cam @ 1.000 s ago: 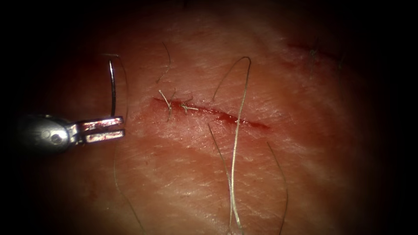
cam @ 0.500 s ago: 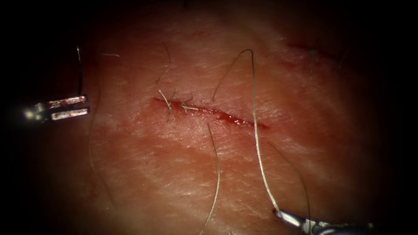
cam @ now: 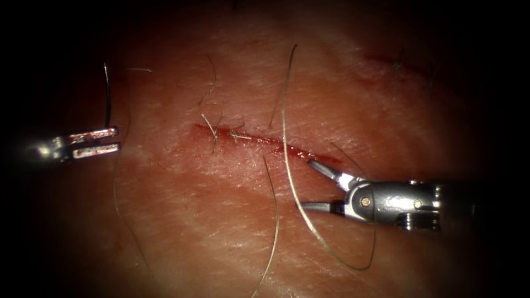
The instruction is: Wound Closure
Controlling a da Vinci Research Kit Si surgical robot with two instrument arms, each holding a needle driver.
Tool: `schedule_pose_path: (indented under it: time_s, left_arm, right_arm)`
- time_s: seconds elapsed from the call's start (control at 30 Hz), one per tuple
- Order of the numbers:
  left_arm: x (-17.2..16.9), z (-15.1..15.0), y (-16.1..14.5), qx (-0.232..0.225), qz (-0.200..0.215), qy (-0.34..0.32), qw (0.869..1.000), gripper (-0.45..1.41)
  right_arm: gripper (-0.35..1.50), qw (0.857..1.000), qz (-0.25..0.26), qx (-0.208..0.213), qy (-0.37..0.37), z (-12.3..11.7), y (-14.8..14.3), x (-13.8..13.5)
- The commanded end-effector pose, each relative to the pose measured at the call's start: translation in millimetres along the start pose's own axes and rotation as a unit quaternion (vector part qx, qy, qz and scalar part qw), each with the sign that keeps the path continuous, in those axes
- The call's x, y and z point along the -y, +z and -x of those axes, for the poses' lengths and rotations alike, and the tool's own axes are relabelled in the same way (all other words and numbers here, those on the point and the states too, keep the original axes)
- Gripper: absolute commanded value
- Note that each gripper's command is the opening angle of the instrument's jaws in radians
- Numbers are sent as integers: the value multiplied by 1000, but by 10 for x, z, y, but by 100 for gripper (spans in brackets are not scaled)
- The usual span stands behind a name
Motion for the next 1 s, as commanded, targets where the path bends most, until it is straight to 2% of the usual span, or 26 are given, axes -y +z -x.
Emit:
schedule_pose_path:
  time_s: [0.03,0.2,0.47,0.87,0.97,1.0]
  left_arm:
    - [-4,4,6,-1,2,0,1000,-45]
    - [-7,4,10,-4,3,0,1000,-45]
    - [-12,2,19,-8,6,1,1000,-45]
    - [-11,4,17,-9,7,1,1000,-45]
    - [-12,3,18,-9,7,1,1000,-45]
    - [-12,3,18,-9,7,1,1000,-45]
  right_arm:
    - [106,1000,2,-1,-13,18,18,-5]
    - [100,1000,2,-7,-22,25,28,-1]
    - [91,999,13,-24,-40,6,46,2]
    - [84,998,16,-37,-51,-5,67,6]
    - [71,998,11,-43,-55,-7,71,7]
    - [41,997,10,-45,-56,-7,73,8]
